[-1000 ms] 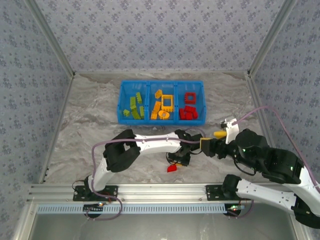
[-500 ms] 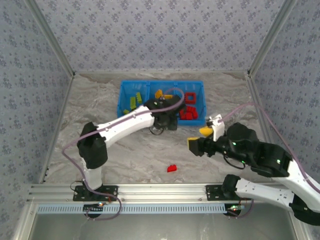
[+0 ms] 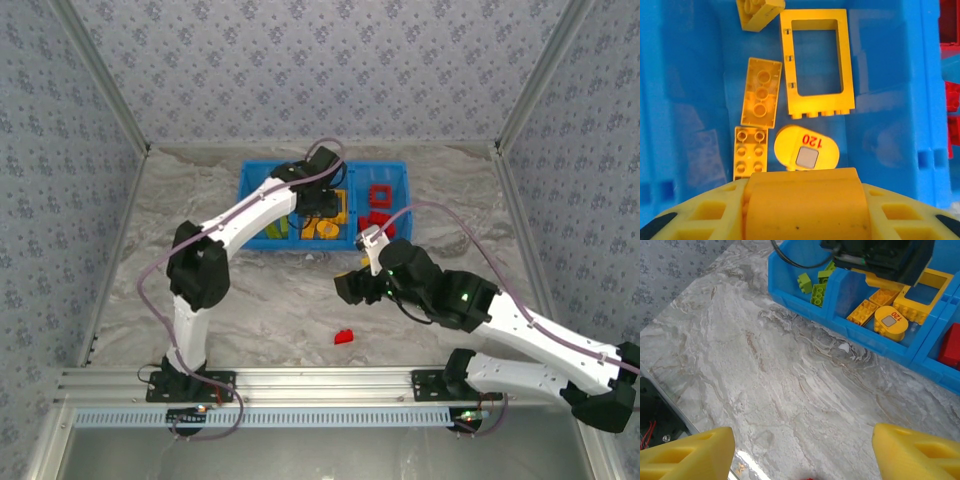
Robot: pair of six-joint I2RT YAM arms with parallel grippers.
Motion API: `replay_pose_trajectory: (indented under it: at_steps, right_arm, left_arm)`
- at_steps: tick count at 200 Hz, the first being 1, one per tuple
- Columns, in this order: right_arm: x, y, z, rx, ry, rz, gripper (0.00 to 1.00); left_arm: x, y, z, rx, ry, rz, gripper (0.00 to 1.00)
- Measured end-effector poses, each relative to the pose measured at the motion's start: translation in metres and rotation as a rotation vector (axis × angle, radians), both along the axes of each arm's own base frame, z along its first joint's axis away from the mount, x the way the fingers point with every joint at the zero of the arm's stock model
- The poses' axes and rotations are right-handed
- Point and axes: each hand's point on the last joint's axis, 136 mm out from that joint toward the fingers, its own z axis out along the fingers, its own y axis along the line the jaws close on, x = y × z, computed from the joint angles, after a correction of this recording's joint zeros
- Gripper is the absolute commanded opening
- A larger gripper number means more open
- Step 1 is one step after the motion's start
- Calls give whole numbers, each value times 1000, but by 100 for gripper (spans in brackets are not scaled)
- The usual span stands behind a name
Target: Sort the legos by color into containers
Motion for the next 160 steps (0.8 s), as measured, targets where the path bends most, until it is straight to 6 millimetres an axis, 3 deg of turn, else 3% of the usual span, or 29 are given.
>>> replay_pose_trajectory:
  at_steps: [72,115,160]
  right_arm:
    - [2,3,-4,29,4,-11,75]
    - [1,2,-6,35,6,-13,75]
    - [-2,1,-15,30,30,-13,76]
  left_arm:
    - [48,-1,-27,120,-81,75,42]
    - [64,9,-47,234,-111,123,43]
    - [73,15,-50,295,-137,146,49]
